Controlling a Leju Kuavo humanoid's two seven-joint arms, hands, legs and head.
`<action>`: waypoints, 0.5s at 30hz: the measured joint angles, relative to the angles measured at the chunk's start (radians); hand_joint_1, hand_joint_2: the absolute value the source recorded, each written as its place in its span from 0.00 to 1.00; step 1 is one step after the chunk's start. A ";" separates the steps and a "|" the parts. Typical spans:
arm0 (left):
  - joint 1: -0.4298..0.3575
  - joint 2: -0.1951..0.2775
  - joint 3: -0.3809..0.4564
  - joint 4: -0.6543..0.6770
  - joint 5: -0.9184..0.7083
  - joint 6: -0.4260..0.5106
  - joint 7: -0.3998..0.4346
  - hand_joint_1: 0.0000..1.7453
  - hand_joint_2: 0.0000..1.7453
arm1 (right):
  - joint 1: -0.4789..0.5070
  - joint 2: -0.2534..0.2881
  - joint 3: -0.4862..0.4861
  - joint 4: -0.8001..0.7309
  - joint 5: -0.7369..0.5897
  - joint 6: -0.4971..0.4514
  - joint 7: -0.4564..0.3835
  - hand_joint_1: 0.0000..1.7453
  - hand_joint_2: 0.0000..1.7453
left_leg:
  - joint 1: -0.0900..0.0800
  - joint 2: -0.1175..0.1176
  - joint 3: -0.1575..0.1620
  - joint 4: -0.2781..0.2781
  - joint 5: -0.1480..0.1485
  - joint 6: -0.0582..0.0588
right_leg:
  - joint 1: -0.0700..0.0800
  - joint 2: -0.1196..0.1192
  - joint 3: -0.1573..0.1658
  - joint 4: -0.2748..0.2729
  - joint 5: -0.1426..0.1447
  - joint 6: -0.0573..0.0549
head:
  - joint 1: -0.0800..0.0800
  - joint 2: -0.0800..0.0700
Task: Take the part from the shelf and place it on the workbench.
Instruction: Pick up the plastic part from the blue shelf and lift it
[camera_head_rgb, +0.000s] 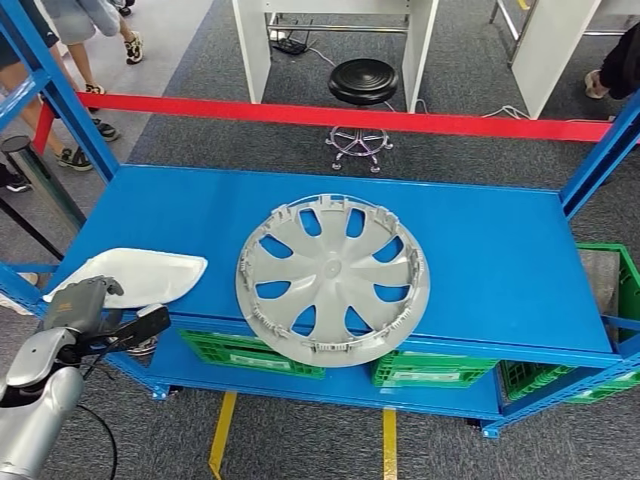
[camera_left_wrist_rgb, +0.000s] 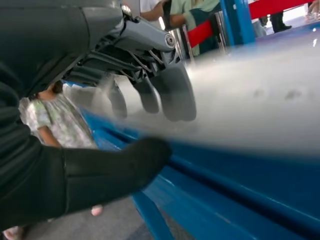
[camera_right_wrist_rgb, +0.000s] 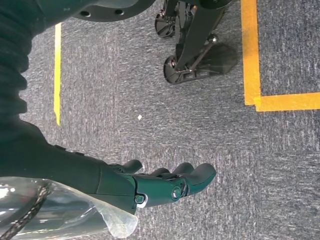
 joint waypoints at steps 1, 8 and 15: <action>-0.001 -0.001 0.000 0.000 0.000 0.003 -0.001 1.00 1.00 | 0.000 0.000 0.002 0.000 -0.002 0.000 -0.001 0.00 1.00 | 0.000 0.000 0.000 0.000 0.000 0.000 | 0.000 0.001 0.000 0.000 0.000 0.000 | 0.000 0.000; -0.002 -0.005 -0.001 -0.007 -0.001 0.018 -0.008 1.00 1.00 | 0.001 0.000 0.008 0.000 -0.009 0.001 -0.005 0.00 1.00 | 0.000 0.001 0.000 0.000 0.000 0.000 | 0.000 0.002 0.000 0.000 0.001 0.000 | 0.000 0.000; 0.002 -0.008 0.000 -0.025 0.002 0.030 -0.018 1.00 1.00 | 0.000 0.001 0.013 0.001 -0.021 0.001 -0.008 0.00 1.00 | 0.000 0.001 0.000 0.000 0.000 0.000 | 0.000 0.002 0.000 0.000 0.001 0.000 | 0.000 0.000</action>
